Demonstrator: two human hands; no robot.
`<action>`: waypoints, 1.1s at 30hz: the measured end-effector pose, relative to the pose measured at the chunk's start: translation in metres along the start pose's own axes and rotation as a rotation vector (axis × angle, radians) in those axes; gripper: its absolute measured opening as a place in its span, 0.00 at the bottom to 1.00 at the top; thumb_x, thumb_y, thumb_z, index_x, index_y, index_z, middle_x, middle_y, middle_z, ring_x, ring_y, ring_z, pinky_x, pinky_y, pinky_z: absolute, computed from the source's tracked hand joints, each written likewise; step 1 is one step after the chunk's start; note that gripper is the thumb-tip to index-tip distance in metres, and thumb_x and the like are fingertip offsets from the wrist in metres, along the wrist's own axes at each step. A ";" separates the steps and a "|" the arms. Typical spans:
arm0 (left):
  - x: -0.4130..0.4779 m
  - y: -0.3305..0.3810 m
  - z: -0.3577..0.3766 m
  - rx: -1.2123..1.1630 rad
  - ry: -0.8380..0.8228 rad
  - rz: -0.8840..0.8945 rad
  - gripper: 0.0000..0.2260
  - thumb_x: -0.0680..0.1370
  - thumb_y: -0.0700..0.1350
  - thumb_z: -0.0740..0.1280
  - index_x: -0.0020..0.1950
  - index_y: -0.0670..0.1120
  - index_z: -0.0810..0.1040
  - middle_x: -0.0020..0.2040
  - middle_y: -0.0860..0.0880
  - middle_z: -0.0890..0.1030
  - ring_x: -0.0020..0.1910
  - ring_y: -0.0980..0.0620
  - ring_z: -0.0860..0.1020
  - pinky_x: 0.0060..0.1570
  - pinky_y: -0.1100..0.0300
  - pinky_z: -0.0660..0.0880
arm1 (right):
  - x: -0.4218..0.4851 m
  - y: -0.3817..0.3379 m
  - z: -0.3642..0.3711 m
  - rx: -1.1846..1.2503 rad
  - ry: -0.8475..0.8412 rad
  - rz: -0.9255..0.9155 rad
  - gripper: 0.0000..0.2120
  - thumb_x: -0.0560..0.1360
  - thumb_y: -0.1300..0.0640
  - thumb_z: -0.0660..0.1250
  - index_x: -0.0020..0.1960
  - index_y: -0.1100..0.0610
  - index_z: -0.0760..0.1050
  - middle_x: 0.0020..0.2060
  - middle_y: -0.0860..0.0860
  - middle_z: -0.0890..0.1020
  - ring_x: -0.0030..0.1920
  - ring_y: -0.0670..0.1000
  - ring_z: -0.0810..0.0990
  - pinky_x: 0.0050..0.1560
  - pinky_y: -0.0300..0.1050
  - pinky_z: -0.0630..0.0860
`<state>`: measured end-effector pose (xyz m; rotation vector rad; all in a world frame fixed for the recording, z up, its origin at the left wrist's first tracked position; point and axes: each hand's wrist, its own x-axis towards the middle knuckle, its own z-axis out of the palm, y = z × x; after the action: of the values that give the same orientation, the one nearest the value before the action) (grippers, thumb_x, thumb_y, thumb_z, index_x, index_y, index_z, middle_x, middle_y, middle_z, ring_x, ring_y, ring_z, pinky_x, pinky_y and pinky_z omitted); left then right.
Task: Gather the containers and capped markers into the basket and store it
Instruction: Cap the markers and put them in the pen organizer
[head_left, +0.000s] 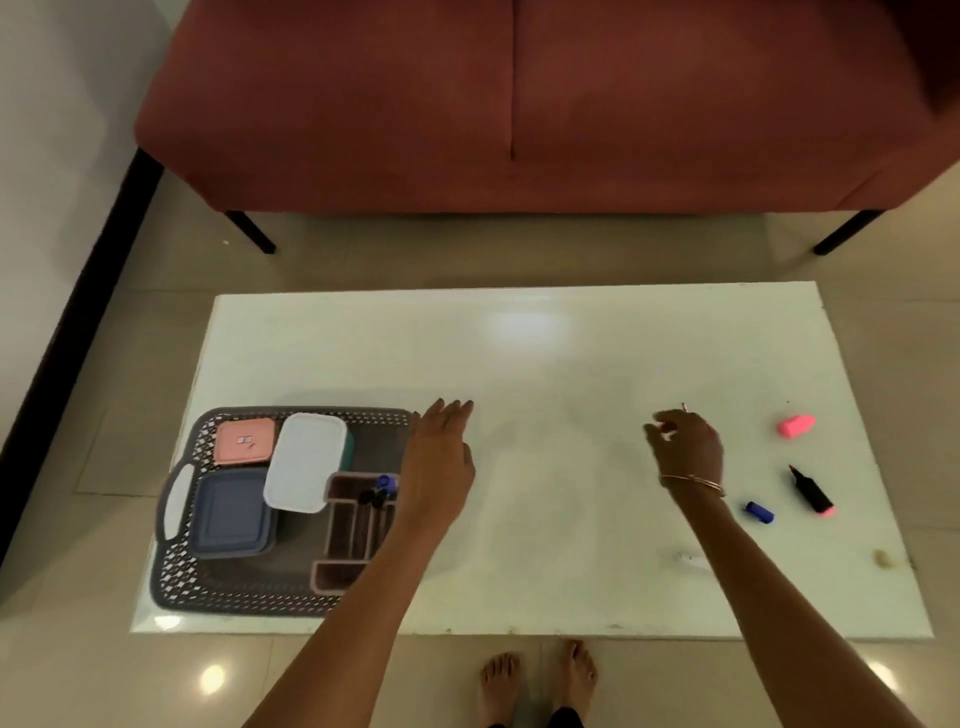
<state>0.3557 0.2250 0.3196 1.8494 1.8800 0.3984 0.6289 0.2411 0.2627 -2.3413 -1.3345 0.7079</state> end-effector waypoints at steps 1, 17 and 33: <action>0.000 0.006 0.011 0.008 -0.015 0.010 0.22 0.76 0.32 0.58 0.70 0.42 0.67 0.69 0.42 0.70 0.71 0.45 0.63 0.74 0.49 0.54 | 0.010 0.020 -0.002 -0.027 0.012 0.066 0.12 0.71 0.59 0.69 0.52 0.63 0.78 0.46 0.63 0.83 0.49 0.62 0.79 0.53 0.50 0.72; -0.002 0.019 0.051 0.098 -0.046 0.091 0.22 0.75 0.31 0.59 0.69 0.42 0.68 0.68 0.43 0.73 0.71 0.46 0.65 0.73 0.51 0.52 | 0.049 0.066 0.007 -0.110 -0.057 0.136 0.07 0.69 0.62 0.68 0.44 0.66 0.80 0.41 0.66 0.83 0.45 0.65 0.78 0.45 0.51 0.73; -0.089 -0.103 -0.071 0.095 0.150 -0.270 0.19 0.75 0.32 0.63 0.66 0.39 0.70 0.66 0.38 0.73 0.70 0.41 0.66 0.71 0.43 0.56 | -0.153 -0.210 0.074 0.504 -0.548 -0.434 0.03 0.72 0.62 0.68 0.43 0.62 0.79 0.35 0.54 0.84 0.41 0.52 0.85 0.48 0.45 0.79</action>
<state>0.2293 0.1402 0.3382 1.6301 2.2501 0.3689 0.3750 0.2157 0.3509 -1.4486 -1.5690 1.4000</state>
